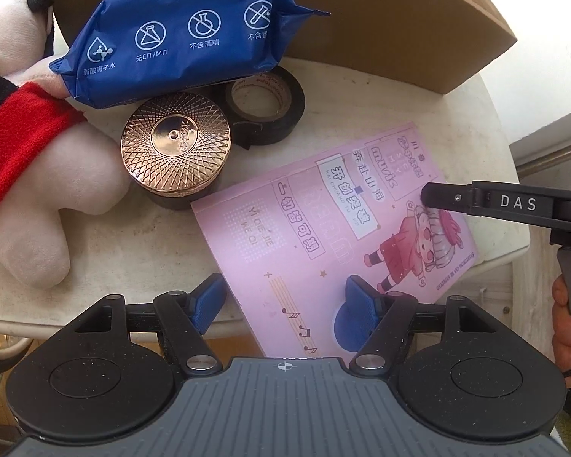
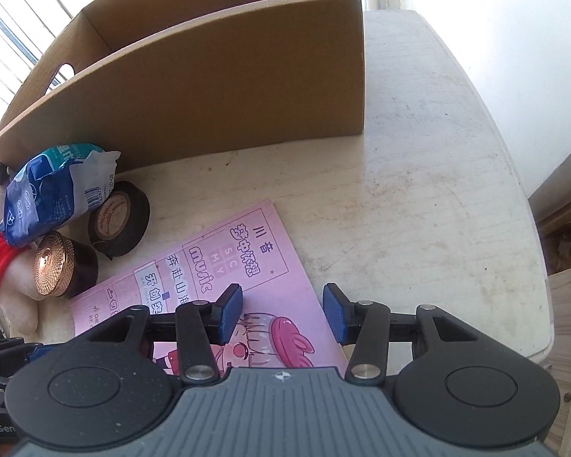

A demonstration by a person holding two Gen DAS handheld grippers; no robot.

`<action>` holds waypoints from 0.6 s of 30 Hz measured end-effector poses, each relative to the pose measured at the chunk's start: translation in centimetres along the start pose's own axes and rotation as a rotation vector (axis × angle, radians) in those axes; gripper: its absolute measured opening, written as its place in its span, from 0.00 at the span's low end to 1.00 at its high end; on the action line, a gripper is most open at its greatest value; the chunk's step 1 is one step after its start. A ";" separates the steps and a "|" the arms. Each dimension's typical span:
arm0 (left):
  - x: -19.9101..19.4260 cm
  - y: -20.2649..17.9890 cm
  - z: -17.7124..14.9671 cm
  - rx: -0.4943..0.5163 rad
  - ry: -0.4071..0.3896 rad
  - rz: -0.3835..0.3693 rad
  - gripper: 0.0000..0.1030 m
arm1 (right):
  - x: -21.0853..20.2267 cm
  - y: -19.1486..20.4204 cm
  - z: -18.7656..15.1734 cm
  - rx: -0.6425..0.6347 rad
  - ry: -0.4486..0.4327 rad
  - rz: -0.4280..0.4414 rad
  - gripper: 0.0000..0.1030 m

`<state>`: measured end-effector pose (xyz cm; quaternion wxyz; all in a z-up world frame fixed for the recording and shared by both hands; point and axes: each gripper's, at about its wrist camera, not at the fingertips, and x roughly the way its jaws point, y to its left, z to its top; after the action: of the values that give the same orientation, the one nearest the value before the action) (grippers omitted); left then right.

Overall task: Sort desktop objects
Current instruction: 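Lower the left tool over the pink booklet's edge, then close the left gripper on the pink booklet's edge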

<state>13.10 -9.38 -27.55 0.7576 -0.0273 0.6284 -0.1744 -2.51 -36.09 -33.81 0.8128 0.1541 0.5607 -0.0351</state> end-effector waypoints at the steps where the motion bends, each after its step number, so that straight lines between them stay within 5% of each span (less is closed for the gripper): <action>1: 0.1 0.0 0.2 0.003 -0.003 0.002 0.68 | 0.1 0.0 0.0 -0.001 -0.002 0.000 0.50; 13: 2.6 -0.6 2.5 0.046 -0.048 0.000 0.71 | -0.4 -1.1 -0.6 0.030 0.006 -0.009 0.49; 18: 2.3 -0.8 2.3 0.095 -0.082 0.004 0.82 | -0.5 -0.8 -0.8 0.015 -0.015 -0.021 0.49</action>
<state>15.52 -11.23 -29.06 0.7836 0.0026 0.5878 -0.2012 -3.59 -36.70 -33.75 0.8153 0.1542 0.5560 -0.0489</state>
